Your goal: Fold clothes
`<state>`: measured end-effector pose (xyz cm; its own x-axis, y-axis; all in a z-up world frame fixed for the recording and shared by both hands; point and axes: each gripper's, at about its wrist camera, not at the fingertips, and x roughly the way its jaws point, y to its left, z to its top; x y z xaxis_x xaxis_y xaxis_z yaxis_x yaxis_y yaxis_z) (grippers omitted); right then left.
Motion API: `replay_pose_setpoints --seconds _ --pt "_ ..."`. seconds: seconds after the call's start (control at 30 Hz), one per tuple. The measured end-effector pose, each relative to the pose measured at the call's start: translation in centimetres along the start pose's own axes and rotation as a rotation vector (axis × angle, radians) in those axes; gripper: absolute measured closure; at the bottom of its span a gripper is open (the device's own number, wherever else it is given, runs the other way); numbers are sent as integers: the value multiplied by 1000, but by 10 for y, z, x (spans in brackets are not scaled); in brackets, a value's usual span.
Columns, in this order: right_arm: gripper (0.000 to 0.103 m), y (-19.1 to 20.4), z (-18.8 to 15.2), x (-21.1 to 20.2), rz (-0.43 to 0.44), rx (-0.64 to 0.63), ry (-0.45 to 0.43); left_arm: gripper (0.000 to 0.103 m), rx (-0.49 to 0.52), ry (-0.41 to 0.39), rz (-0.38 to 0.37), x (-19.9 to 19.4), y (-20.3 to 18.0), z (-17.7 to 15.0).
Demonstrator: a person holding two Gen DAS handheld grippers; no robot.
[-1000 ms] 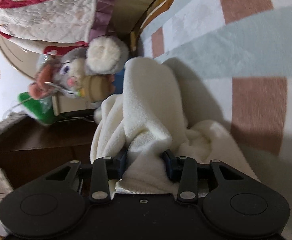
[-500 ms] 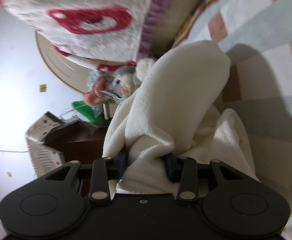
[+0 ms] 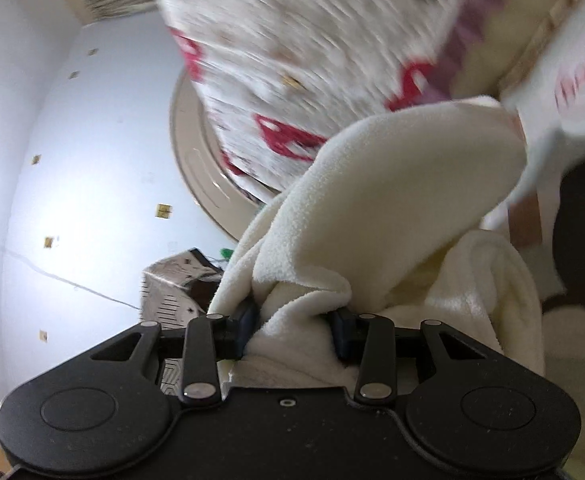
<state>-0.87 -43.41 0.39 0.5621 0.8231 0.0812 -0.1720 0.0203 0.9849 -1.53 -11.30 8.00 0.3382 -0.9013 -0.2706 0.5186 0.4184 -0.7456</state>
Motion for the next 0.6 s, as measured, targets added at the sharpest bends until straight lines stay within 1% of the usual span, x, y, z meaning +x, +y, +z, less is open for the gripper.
replay_pose_setpoints --seconds 0.1,0.13,0.2,0.23,0.27,0.3,0.33,0.37,0.4,0.43,0.47,0.5,0.53,0.57,0.6 --pt "58 43 6 -44 3 -133 -61 64 96 20 -45 21 -48 6" --pt "58 50 5 -60 -12 -176 -87 64 135 25 -53 28 -64 7" --pt "58 58 2 -91 -51 -262 -140 64 221 35 -45 46 -92 3" --pt "58 62 0 -107 -71 -305 -167 59 256 56 -6 59 -97 -6" --pt "59 64 -4 -122 -183 -383 -216 54 289 79 37 73 -100 -15" --pt "58 62 -11 -132 -387 -485 -281 36 326 117 112 90 -95 -29" --pt "55 52 -18 -134 -650 -582 -329 28 360 178 207 109 -81 -47" --pt "55 40 -26 -133 -928 -672 -369 28 392 241 305 129 -65 -65" --pt "55 21 -32 -134 -1119 -711 -372 32 406 300 420 146 -46 -84" --pt "55 0 -37 -135 -1285 -732 -362 33 363 340 455 151 -24 -97" --pt "55 -18 -42 -143 -1313 -699 -338 33 311 377 478 155 -2 -109" --pt "55 -30 -47 -155 -1258 -636 -328 33 260 414 500 159 20 -121" --pt "55 -42 -53 -167 -1190 -570 -324 33 205 409 491 153 34 -130" --pt "55 -48 -58 -175 -1140 -529 -324 33 181 388 481 143 44 -136" --pt "55 -53 -65 -177 -1116 -512 -325 33 191 363 489 135 47 -138"
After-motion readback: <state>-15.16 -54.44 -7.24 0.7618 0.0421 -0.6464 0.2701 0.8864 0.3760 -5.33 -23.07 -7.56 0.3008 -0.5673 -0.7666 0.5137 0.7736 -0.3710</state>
